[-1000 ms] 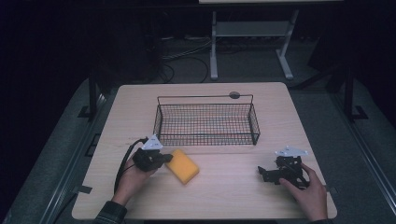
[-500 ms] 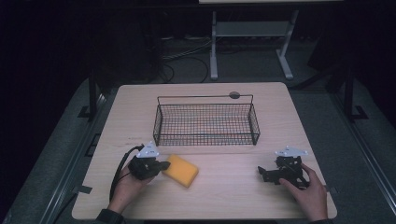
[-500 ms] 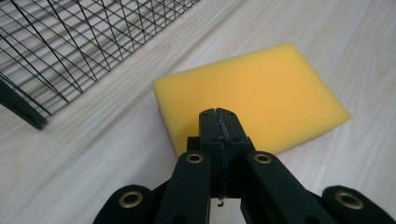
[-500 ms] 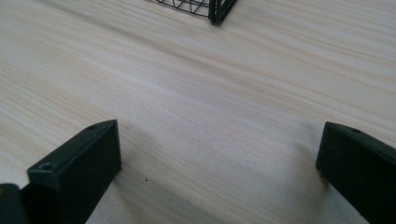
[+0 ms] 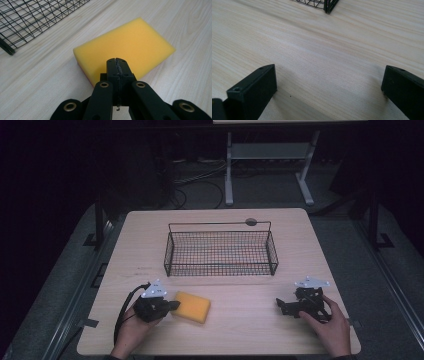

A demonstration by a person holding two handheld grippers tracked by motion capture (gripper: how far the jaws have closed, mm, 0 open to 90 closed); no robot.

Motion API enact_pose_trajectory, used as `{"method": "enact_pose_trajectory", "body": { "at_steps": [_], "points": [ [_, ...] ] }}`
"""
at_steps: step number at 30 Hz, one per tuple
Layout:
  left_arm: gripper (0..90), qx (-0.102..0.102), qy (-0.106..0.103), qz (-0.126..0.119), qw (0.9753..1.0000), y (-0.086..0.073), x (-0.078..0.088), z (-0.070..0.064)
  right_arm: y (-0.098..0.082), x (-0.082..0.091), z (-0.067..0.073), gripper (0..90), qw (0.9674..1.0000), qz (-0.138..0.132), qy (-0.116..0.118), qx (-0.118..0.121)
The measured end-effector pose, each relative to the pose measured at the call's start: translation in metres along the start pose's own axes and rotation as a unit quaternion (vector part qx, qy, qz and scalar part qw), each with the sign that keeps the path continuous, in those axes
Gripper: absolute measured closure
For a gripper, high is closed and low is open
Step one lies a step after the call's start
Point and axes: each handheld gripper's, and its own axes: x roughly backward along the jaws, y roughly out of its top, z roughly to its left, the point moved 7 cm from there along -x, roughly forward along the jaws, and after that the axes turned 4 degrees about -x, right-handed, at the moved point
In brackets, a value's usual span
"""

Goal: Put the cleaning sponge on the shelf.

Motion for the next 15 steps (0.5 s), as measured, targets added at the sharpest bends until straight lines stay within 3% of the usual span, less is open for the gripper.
{"method": "enact_pose_trajectory", "body": {
  "at_steps": [8,15],
  "points": [
    [89.6,-0.009,0.008,-0.019,0.9998,0.018,0.003,0.014,0.000,0.000,0.000,0.0,1.0000,0.000,0.000,0.000],
    [89.7,-0.002,0.009,-0.018,0.9998,0.029,-0.012,0.037,0.000,0.000,0.000,0.0,1.0000,0.000,0.000,-0.001]
  ]
}}
